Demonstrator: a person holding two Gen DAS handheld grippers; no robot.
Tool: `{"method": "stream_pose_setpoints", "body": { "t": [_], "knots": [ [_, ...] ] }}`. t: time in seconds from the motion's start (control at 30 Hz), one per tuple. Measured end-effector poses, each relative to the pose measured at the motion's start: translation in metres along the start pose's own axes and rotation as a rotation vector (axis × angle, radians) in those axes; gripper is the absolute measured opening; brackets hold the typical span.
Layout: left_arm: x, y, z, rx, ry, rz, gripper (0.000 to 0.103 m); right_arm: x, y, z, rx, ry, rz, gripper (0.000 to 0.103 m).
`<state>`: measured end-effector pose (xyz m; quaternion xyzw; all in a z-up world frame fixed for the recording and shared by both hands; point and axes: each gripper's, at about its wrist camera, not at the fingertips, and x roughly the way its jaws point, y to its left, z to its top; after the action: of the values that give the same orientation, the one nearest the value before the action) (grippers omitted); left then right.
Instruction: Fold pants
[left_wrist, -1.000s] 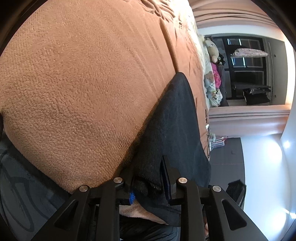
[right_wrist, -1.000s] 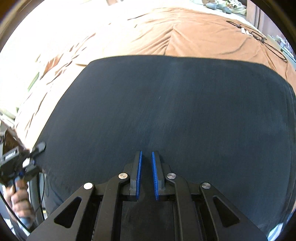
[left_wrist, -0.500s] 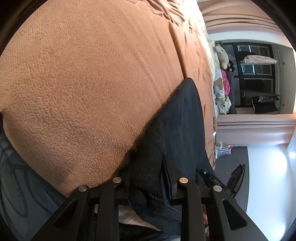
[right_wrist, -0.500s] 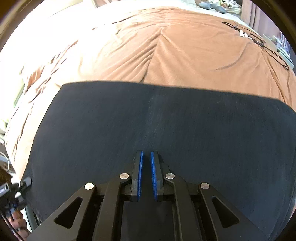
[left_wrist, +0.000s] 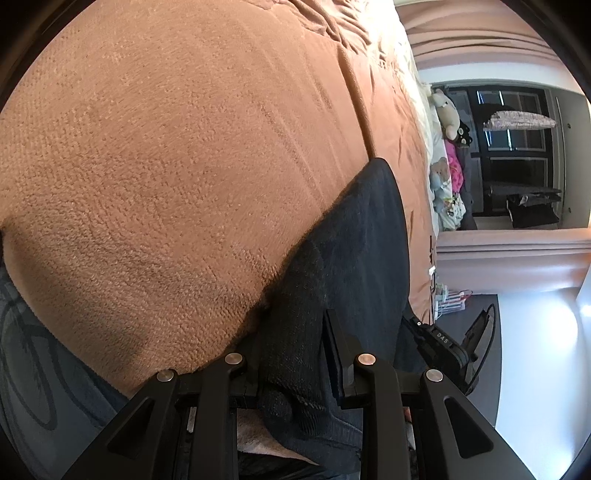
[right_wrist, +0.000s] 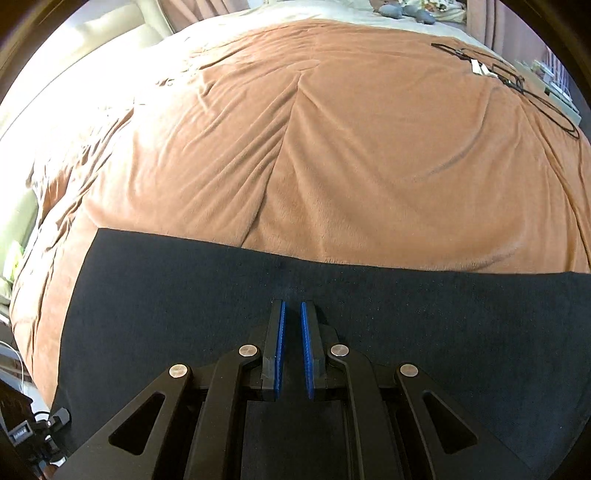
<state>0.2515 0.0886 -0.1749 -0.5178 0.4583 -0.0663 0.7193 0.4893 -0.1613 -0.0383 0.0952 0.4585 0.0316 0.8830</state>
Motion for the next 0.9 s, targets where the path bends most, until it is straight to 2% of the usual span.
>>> {"method": "stream_pose_setpoints", "body": {
  "t": [0.27,0.43,0.67,0.9],
  "knots": [
    [-0.006,-0.008,-0.003,0.036,-0.013,-0.017,0.019,-0.020,0.003,-0.039,-0.020,0.043,0.054,0.006],
    [-0.015,-0.020,-0.004,0.078,-0.025,-0.061,0.017,-0.036,0.006,-0.062,-0.026,0.041,0.099,0.006],
    [-0.024,-0.054,-0.011,0.168,-0.030,-0.117,0.017,-0.050,0.012,-0.094,-0.041,0.052,0.155,0.006],
    [-0.028,-0.084,-0.019,0.236,-0.027,-0.158,0.017,-0.068,-0.004,-0.118,-0.010,0.055,0.216,0.006]
  ]
}}
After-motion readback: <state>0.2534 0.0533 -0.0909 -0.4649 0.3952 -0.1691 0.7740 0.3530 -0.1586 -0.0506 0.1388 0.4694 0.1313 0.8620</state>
